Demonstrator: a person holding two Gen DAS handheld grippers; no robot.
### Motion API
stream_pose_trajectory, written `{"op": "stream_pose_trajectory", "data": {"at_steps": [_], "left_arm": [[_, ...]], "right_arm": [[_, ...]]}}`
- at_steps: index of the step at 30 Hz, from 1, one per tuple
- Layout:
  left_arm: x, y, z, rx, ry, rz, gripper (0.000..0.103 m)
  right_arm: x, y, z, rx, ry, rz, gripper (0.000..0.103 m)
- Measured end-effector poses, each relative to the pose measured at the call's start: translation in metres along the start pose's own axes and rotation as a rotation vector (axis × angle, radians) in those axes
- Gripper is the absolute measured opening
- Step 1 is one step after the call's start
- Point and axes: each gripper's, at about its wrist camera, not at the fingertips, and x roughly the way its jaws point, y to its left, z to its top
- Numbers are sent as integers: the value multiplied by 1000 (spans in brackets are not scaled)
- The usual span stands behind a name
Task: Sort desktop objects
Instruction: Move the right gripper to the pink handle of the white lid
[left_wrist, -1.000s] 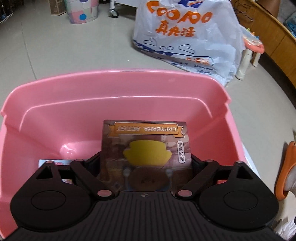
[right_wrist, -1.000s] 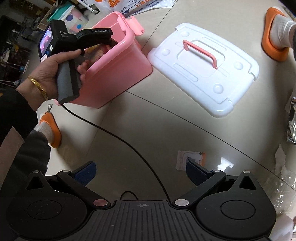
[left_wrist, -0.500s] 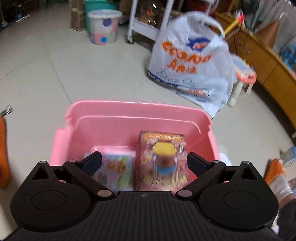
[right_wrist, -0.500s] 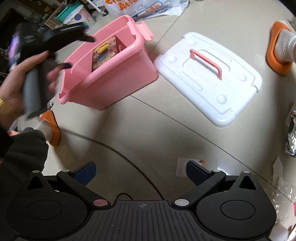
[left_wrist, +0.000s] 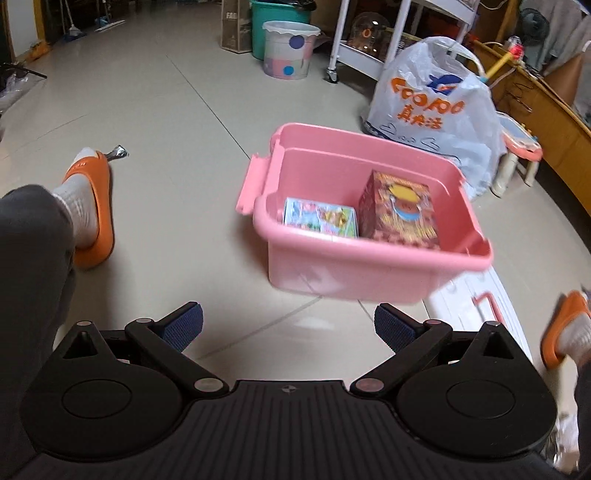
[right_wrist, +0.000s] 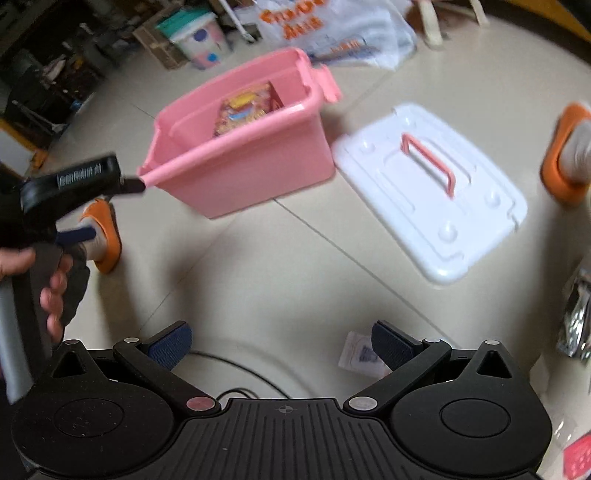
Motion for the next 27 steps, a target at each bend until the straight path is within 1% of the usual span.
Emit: {"op": "stream_pose_trajectory", "data": {"at_steps": [3, 7, 11, 14, 17, 19, 20, 21, 22, 25, 27], "left_arm": [[-8, 6, -3, 2, 19, -11, 101], [-15, 17, 0, -67, 10, -30, 101], [-11, 23, 6, -135, 17, -32, 101], [-7, 21, 10, -151, 16, -31, 101], [-5, 13, 13, -127, 15, -30, 101], [-6, 4, 12, -83, -12, -16, 101], [-7, -1, 13, -49, -24, 1, 101], [-7, -7, 13, -16, -35, 17, 101], [-7, -13, 13, 20, -39, 33, 101], [-6, -29, 14, 106, -41, 70, 101], [-4, -36, 14, 144, -36, 86, 101]], "right_arm": [[-10, 10, 1, -66, -78, 8, 103], [-23, 22, 8, -197, -184, -14, 103], [-30, 27, 23, -276, -229, -11, 103], [-34, 25, 37, -270, -257, 2, 103], [-26, 16, 57, -263, -221, 14, 103], [-18, 10, 70, -284, -202, 10, 102], [-13, 6, 76, -294, -192, 1, 99], [-9, 3, 82, -301, -186, -6, 93], [-3, -2, 88, -306, -182, -17, 91], [12, -19, 107, -300, -161, -44, 91], [22, -31, 119, -293, -146, -67, 85]]}}
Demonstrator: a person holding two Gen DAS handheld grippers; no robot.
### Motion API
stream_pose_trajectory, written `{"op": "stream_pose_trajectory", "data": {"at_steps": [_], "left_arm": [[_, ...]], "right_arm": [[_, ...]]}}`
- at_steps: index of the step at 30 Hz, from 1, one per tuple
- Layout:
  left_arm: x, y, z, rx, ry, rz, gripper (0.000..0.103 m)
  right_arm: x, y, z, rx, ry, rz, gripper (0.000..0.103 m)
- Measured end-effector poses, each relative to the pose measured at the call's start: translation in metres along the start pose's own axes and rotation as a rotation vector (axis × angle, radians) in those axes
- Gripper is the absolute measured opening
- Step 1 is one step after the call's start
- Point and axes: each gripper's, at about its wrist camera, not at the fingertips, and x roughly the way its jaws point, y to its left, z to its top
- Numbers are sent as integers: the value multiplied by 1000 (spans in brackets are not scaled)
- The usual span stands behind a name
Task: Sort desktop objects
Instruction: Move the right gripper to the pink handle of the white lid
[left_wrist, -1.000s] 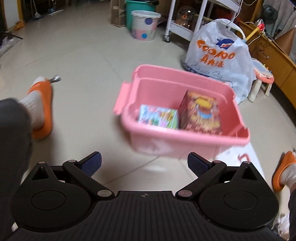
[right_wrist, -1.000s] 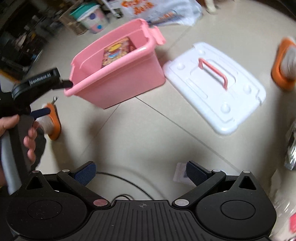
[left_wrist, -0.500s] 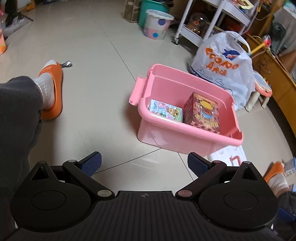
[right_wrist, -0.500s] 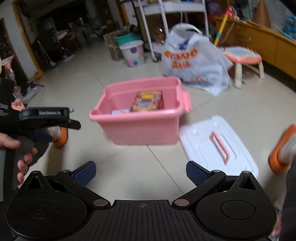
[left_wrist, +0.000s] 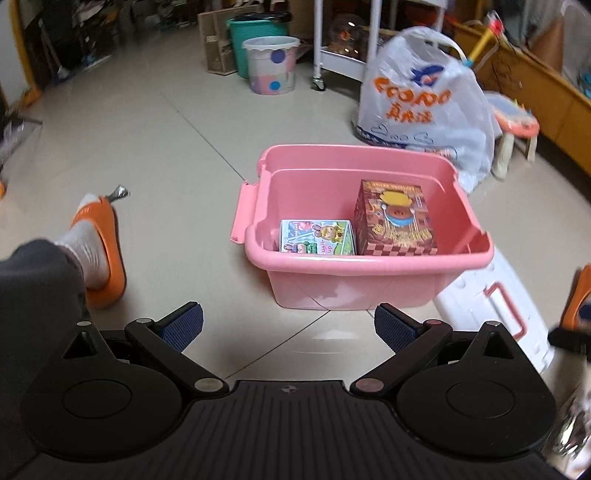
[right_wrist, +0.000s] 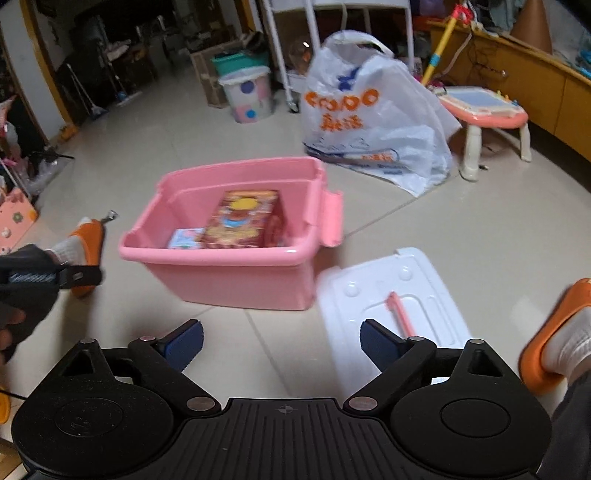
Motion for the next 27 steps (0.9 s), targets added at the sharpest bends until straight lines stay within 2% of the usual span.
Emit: {"op": "stream_pose_trajectory", "data": {"at_steps": [4, 7, 13, 17, 25, 27], "left_arm": [[6, -11, 0, 36, 21, 25, 101], [7, -16, -3, 59, -6, 38, 101], [17, -28, -8, 142, 6, 87, 101], [25, -32, -10, 159, 31, 72, 101], [39, -42, -15, 161, 88, 50, 101], [42, -45, -15, 157, 100, 42, 101]], "right_arm": [[21, -22, 7, -32, 36, -59, 84], [37, -31, 14, -79, 61, -85, 83], [82, -45, 28, -148, 146, -85, 80], [115, -55, 29, -182, 220, -95, 77], [168, -80, 26, -187, 303, -120, 70], [178, -85, 24, -180, 327, -114, 63]]}}
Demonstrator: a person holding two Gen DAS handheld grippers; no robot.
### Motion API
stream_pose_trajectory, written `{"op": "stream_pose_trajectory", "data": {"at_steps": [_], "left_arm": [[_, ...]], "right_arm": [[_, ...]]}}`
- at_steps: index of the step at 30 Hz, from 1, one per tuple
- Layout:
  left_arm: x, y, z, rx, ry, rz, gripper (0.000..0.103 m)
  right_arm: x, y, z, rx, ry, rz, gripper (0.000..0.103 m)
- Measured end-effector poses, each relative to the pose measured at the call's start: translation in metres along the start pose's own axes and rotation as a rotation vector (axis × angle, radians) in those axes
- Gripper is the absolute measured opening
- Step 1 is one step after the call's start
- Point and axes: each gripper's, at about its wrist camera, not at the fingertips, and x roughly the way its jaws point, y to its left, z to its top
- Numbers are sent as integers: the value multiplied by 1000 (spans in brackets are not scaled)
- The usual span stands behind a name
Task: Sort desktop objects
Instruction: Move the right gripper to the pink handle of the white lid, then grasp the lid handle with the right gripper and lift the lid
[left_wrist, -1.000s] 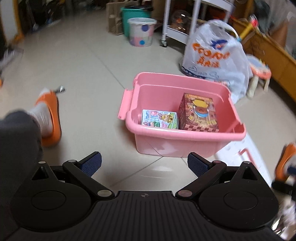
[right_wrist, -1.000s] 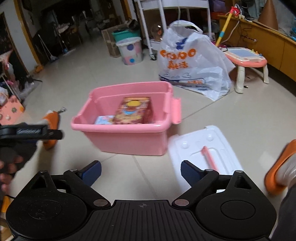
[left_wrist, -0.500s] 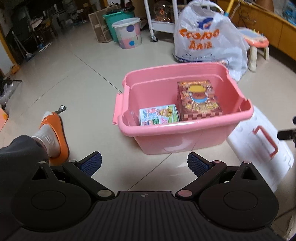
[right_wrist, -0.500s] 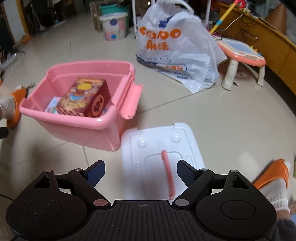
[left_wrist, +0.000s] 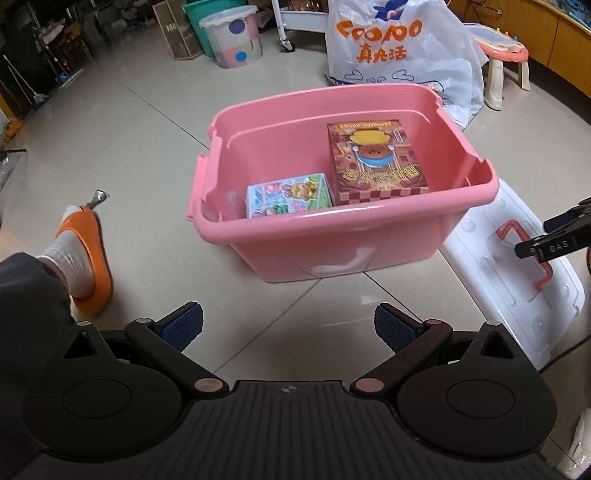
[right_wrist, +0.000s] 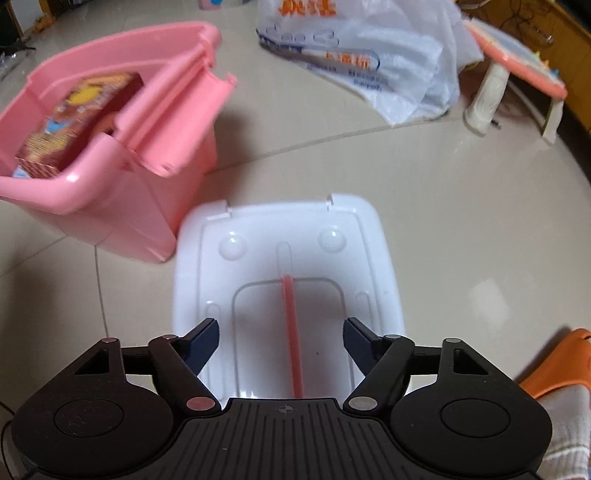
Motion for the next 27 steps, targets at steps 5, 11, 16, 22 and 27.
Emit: {"op": "stream_pose_trajectory", "data": {"at_steps": [5, 11, 16, 22, 27], "left_arm": [[2, -7, 3, 13, 9, -49, 101], [4, -13, 3, 23, 9, -61, 101], [6, -15, 2, 31, 16, -65, 101], [3, -15, 3, 41, 5, -62, 101], [-6, -13, 3, 51, -23, -65, 101]], "right_arm": [[23, -6, -2, -9, 65, 8, 37], [37, -5, -10, -25, 104, 14, 6], [35, -2, -15, -25, 81, -5, 6], [28, -2, -23, -14, 80, -38, 5], [7, -12, -34, 90, 50, -38, 5]]}}
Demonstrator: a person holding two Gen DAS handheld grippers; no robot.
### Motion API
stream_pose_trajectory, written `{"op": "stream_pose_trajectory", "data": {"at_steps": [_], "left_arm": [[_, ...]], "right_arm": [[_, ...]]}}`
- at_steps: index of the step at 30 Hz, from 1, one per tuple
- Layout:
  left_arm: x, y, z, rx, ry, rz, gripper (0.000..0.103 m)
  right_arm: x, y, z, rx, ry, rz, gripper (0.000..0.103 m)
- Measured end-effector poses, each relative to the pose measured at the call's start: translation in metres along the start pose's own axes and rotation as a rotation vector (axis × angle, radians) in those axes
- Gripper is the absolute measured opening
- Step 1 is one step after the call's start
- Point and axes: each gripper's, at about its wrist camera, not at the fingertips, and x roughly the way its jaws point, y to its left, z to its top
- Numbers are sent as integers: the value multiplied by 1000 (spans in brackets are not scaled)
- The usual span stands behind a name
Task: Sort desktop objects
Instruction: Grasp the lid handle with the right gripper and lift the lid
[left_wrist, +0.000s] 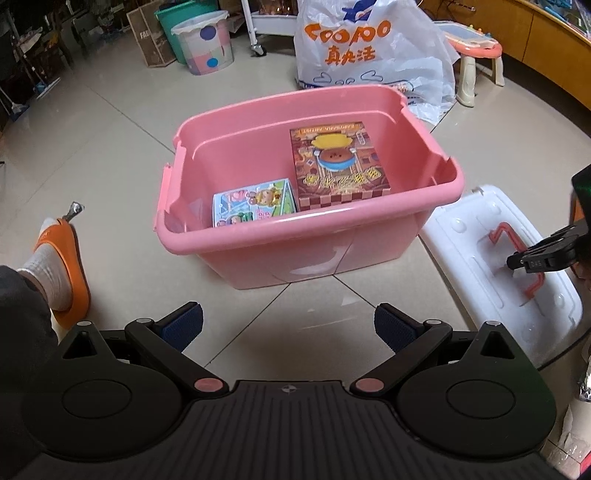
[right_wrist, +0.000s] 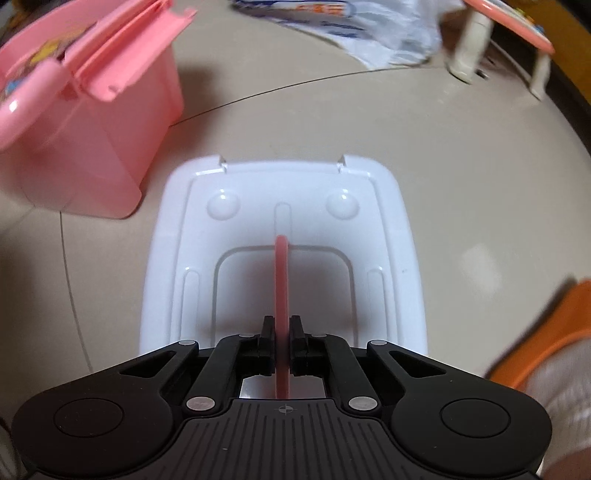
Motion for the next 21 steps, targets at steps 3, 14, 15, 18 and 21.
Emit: {"op": "stream_pose_trajectory", "data": {"at_steps": [3, 14, 15, 18, 21], "left_arm": [[-8, 2, -1, 9, -22, 6, 101], [-30, 17, -5, -2, -74, 27, 101], [-32, 18, -5, -2, -77, 26, 101], [-36, 21, -6, -7, -84, 26, 101], [-39, 26, -6, -20, -89, 22, 101]], "right_arm": [[-18, 1, -4, 25, -28, 4, 5], [-88, 9, -27, 75, -134, -15, 5], [-94, 10, -28, 79, -145, -21, 5], [-114, 10, -32, 84, -184, -33, 5], [-132, 10, -36, 86, -225, -37, 5]]}}
